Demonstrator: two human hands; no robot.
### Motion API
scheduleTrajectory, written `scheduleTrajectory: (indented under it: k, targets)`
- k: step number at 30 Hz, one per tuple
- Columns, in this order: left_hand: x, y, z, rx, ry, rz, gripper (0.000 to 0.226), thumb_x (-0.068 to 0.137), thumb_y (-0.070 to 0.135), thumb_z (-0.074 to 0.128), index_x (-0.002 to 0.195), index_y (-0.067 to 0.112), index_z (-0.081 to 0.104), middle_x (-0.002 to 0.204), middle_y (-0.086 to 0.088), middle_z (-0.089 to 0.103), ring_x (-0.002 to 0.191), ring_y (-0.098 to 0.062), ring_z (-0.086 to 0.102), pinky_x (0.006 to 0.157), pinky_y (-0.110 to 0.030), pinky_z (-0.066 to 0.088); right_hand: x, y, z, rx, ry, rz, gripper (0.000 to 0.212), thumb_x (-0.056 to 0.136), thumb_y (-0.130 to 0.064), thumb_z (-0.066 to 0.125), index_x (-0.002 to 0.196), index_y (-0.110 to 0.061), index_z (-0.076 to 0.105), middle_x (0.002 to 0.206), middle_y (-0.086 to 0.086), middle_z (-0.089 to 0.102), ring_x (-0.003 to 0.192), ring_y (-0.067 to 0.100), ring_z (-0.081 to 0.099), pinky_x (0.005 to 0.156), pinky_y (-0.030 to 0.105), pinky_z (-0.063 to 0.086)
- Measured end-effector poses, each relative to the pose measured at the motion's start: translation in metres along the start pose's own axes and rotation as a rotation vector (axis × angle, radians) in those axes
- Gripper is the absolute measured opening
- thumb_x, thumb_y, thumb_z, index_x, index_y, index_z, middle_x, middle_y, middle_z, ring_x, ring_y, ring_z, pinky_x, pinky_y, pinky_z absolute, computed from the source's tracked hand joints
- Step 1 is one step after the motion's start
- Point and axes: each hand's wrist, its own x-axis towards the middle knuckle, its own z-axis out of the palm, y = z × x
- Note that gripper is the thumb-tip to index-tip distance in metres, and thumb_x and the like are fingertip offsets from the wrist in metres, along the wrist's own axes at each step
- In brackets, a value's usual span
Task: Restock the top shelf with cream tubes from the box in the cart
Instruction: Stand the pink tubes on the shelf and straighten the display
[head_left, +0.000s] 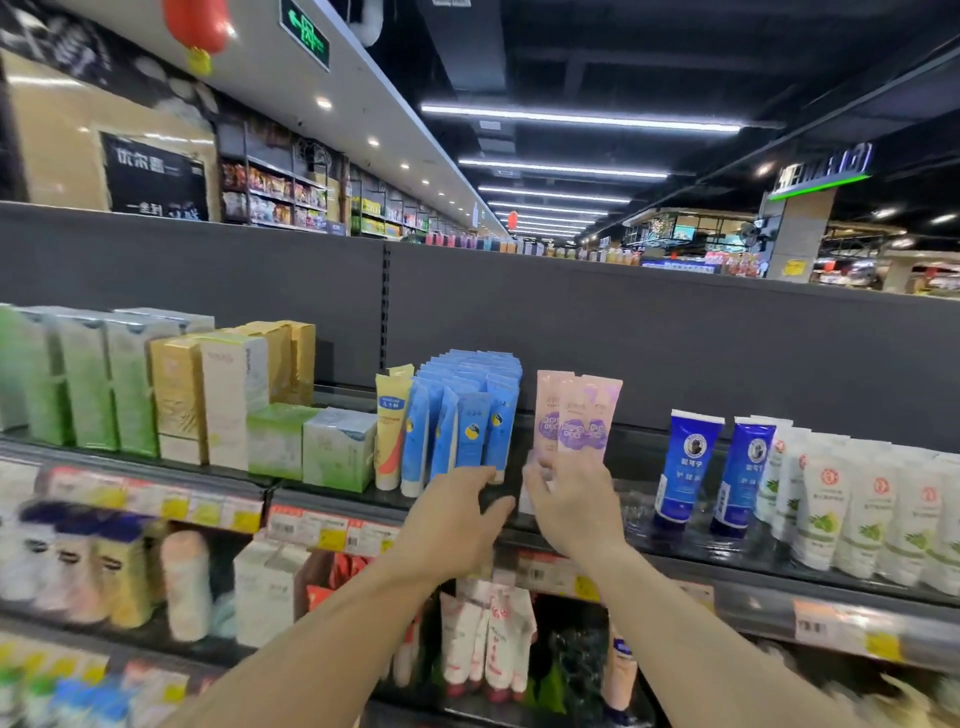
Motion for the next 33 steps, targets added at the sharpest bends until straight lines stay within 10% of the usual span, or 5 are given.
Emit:
scheduleTrajectory:
  k: [4, 11, 21, 33]
  targets:
    - [-0.043, -0.050, -0.047, 0.256, 0.029, 0.017, 0.036, 0.094, 0.044, 0.050, 0.124, 0.025, 0.057, 0.127, 0.002, 0.060, 0.123, -0.021, 0.051, 0.104, -0.039, 0.041, -0.035, -0.062, 0.034, -0.030, -0.031, -0.092, 0.052, 0.088, -0.053, 0.036, 0.097, -0.016, 0.071, 0.094, 0.005, 0.066, 0.098, 0.029, 0.060, 0.085, 0.040, 0.046]
    - [-0.175, -0.191, -0.178, 0.636, -0.087, -0.335, 0.070, 0.097, 0.059, 0.023, 0.155, 0.023, 0.007, 0.164, 0.000, -0.001, 0.150, -0.028, -0.006, 0.119, -0.049, 0.002, -0.142, -0.251, 0.124, -0.135, -0.419, -0.176, 0.059, 0.097, -0.057, 0.025, 0.146, -0.028, 0.036, 0.155, 0.004, 0.031, 0.145, 0.028, 0.018, 0.118, 0.047, 0.017]
    - [-0.323, -0.339, -0.346, 0.728, -0.001, -0.652, 0.069, 0.096, 0.059, 0.027, 0.154, 0.023, 0.015, 0.163, -0.003, 0.009, 0.149, -0.029, 0.000, 0.119, -0.052, 0.006, -0.245, -0.467, 0.237, -0.036, -0.687, -0.371, 0.060, 0.099, -0.055, 0.029, 0.152, -0.027, 0.027, 0.162, 0.004, 0.017, 0.149, 0.027, 0.008, 0.121, 0.049, 0.005]
    - [-0.369, -0.495, -0.372, 0.775, -0.043, -0.916, 0.071, 0.096, 0.061, 0.029, 0.154, 0.022, 0.016, 0.163, -0.003, 0.011, 0.150, -0.028, 0.002, 0.120, -0.051, 0.004, -0.278, -0.562, 0.394, -0.019, -0.875, -0.490, 0.066, 0.098, -0.055, 0.034, 0.154, -0.026, 0.017, 0.163, 0.001, 0.011, 0.150, 0.025, 0.002, 0.121, 0.048, 0.004]
